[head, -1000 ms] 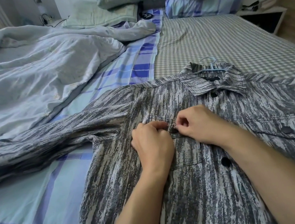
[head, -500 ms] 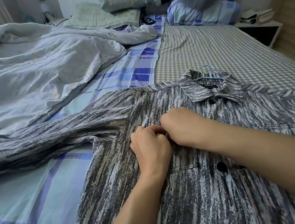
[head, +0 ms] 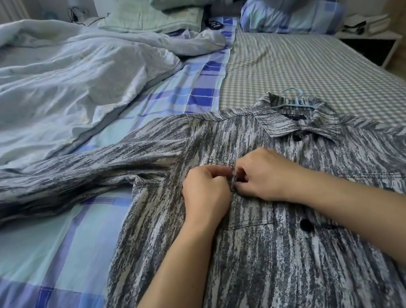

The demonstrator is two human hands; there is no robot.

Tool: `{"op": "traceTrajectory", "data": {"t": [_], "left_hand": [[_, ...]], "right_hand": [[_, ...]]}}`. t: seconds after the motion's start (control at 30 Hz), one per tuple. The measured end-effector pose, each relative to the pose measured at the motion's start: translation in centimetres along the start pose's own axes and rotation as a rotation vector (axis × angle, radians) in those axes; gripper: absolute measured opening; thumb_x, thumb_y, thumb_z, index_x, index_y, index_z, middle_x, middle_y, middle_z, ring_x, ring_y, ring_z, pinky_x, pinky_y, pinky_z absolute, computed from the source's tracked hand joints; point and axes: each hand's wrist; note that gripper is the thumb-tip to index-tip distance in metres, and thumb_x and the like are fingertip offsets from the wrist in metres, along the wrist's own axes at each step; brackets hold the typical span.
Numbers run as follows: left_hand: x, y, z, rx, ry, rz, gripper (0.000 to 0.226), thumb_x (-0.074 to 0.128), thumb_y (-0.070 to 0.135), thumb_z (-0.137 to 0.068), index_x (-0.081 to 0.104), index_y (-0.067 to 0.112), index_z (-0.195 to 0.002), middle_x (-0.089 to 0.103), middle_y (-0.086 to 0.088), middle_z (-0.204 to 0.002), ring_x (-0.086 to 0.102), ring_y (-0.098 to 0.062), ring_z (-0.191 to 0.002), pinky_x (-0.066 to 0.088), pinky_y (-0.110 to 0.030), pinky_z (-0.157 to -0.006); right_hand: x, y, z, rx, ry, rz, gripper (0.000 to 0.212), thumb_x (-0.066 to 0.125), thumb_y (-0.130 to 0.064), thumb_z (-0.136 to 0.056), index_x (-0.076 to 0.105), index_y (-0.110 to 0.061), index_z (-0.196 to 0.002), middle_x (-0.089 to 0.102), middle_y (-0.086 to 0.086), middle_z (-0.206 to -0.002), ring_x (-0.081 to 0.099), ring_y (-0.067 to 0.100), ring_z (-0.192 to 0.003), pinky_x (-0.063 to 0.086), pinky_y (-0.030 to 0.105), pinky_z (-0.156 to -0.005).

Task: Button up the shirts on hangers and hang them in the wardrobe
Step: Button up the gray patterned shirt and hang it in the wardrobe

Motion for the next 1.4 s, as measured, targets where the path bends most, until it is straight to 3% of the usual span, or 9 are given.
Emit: {"op": "traceTrajectory", "data": {"t": [0.2,0.5,0.7,0.8,0.9,1.0,1.17,1.23,1.4], "left_hand": [[-0.3,0.2,0.3,0.209,-0.013,-0.284,0.049,0.051,0.001,-0.087,0.080,0.037,-0.103,0.063,0.002,-0.110,0.055,-0.025,-0.108,0.042,-0.044,-0.108],[-0.5,0.0,0.0,0.235,-0.019,-0.385,0.036,0.053,0.006,-0.088,0.081,0.027,-0.091,0.063,-0.001,-0.116,0.049,-0.026,-0.116,0.038,-0.044,-0.110],[-3.8,1.9,1.3,0.139,-0.472,-0.565,0.038,0.050,0.024,-0.099,0.067,0.044,-0.127,0.046,-0.012,-0.149,0.041,-0.037,-0.136,0.037,-0.056,-0.116],[-7.3,0.7,7.4,0.314,-0.664,-0.673,0.048,0.051,0.043,-0.103,0.042,0.044,-0.150,0.018,-0.002,-0.167,0.013,-0.029,-0.155,0.020,-0.056,-0.124],[-11.1,-2.5,12.9,0.363,-0.453,-0.446,0.045,0.062,0.033,-0.099,0.055,0.035,-0.143,0.045,0.001,-0.154,0.043,-0.016,-0.141,0.036,-0.031,-0.116],[-16.0,-5.0,13.6,0.127,-0.102,0.131,0.024,0.064,0.018,-0.098,0.069,0.032,-0.116,0.071,0.003,-0.114,0.069,-0.013,-0.096,0.055,-0.035,-0.085],[-25.7,-10.6,11.3,-0.260,0.392,0.686,0.014,0.047,0.002,-0.100,0.055,0.013,-0.100,0.052,-0.008,-0.080,0.053,-0.019,-0.057,0.040,-0.027,-0.049],[-29.8,-13.0,10.0,-0.379,0.505,0.677,0.011,0.048,0.012,-0.103,0.052,0.011,-0.113,0.053,-0.008,-0.087,0.058,-0.018,-0.062,0.047,-0.030,-0.053],[-38.6,-15.8,4.0,-0.449,0.530,0.763,0.071,0.058,0.032,-0.098,0.019,0.020,-0.156,0.067,-0.017,-0.097,0.072,-0.026,-0.070,0.058,-0.033,-0.058]], "right_hand": [[0.8,2.1,0.1,0.007,0.020,-0.343,0.012,0.074,-0.025,-0.083,0.064,-0.021,-0.078,0.064,-0.002,-0.079,0.060,0.012,-0.069,0.056,0.034,-0.066],[2.7,2.2,-0.1,0.062,0.108,-0.330,0.015,0.067,-0.038,-0.094,0.062,-0.027,-0.085,0.063,-0.008,-0.086,0.060,0.010,-0.079,0.055,0.030,-0.074],[0.9,-0.4,1.9,0.246,0.029,-0.328,0.008,0.061,-0.024,-0.099,0.068,-0.029,-0.099,0.068,-0.005,-0.108,0.062,0.016,-0.103,0.053,0.043,-0.097],[1.4,-3.4,5.7,0.297,0.006,-0.139,0.047,0.048,0.000,-0.095,0.061,-0.024,-0.133,0.054,-0.008,-0.129,0.042,0.018,-0.130,0.043,0.039,-0.109],[1.1,-6.0,7.3,0.311,-0.056,0.046,0.068,0.044,0.009,-0.088,0.044,-0.018,-0.151,0.035,0.001,-0.159,0.029,0.027,-0.144,0.034,0.052,-0.117],[1.1,-9.5,6.9,0.309,0.003,-0.128,0.055,0.042,-0.017,-0.104,0.030,-0.023,-0.158,0.017,0.001,-0.168,0.016,0.031,-0.153,0.019,0.052,-0.123],[5.7,-14.0,7.0,0.220,-0.084,-0.021,0.066,0.006,-0.063,-0.102,0.004,-0.035,-0.162,-0.013,-0.005,-0.168,-0.010,0.024,-0.156,-0.005,0.051,-0.126],[6.0,-14.0,6.7,0.248,-0.072,-0.008,0.065,0.007,-0.061,-0.103,0.007,-0.034,-0.162,-0.010,-0.004,-0.169,-0.007,0.025,-0.156,-0.002,0.052,-0.126],[6.3,-13.9,6.3,0.256,-0.053,0.022,0.065,0.007,-0.060,-0.103,0.008,-0.032,-0.162,-0.009,-0.003,-0.170,-0.006,0.025,-0.156,-0.003,0.053,-0.126]]}}
Point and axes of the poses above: each hand's wrist, its own z-axis away from the middle knuckle, its own x-axis out of the palm, y = z × x
